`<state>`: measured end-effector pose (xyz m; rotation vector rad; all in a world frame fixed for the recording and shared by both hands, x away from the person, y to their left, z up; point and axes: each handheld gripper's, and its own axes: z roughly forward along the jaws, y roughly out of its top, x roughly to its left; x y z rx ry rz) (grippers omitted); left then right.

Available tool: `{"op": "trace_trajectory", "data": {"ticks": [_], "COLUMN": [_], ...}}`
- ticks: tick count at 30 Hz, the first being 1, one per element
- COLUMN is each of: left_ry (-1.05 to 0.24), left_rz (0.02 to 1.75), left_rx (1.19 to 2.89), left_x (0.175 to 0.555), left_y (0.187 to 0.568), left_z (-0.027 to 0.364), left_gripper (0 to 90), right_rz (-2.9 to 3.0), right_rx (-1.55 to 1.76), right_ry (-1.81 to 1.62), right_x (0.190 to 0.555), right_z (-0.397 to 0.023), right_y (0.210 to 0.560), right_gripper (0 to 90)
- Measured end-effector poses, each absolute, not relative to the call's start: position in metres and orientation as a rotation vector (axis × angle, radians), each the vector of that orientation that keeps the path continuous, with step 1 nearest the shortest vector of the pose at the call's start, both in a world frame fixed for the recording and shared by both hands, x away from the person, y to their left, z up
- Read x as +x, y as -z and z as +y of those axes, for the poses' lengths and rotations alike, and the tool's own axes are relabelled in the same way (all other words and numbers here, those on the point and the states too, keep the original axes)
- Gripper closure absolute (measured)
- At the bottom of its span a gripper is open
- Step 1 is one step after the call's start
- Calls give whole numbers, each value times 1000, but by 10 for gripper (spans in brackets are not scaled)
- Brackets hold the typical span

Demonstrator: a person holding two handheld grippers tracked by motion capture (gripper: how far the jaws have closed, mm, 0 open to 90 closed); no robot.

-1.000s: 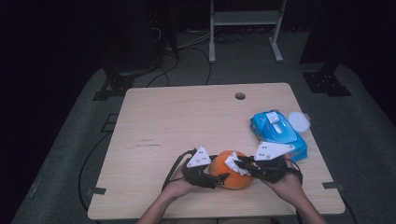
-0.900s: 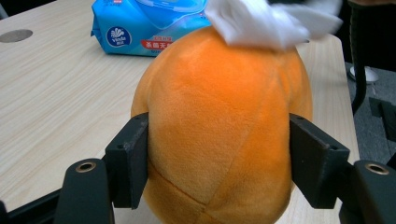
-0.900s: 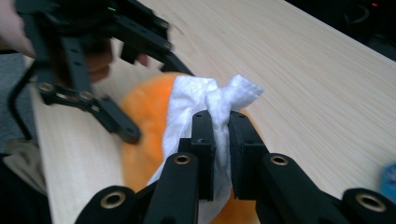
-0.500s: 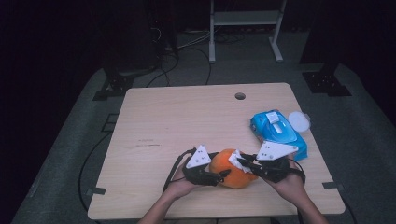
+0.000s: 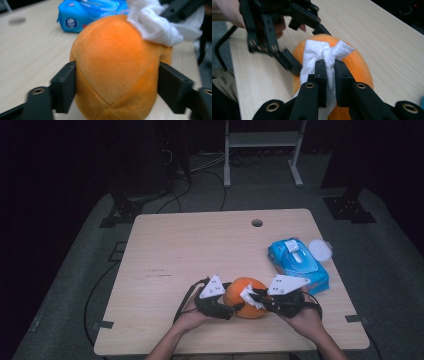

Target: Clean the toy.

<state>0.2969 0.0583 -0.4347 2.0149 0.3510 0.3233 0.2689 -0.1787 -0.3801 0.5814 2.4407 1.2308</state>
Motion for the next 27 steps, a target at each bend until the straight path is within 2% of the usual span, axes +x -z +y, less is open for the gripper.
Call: {"op": "trace_trajectory", "data": {"ticks": [2,7,11,12,13,15,17,22,27], "left_ry": [-356,-324,-202,-180,-177,-222,-261,-343,-296], "left_rz": [304,311,397,419,428,425,391,275,295], "left_rx": [2034,2029,1993,1979,1975,1978,1987,2044,2042], "left_x": [293,295,302,303,303,300,295,285,290], "left_y": [434,437,437,436,436,434,433,431,433], "left_z": [58,63,64,63,63,60,58,49,57], "left_gripper": [304,292,152,145,157,234,259,270,264], "right_rz": [2416,2388,2386,2383,2379,2377,2379,2400,2395], "right_rx": [569,623,683,687,679,659,628,576,599], "right_ry": [-1261,-1238,-1231,-1227,-1215,-1203,-1204,-1328,-1338], "right_x": [268,274,280,280,278,275,272,268,271], "right_z": [-178,-193,-208,-208,-206,-200,-193,-176,-180], "right_y": [378,378,384,384,384,382,380,378,378], "right_gripper": [810,809,810,810,811,811,811,809,810]}}
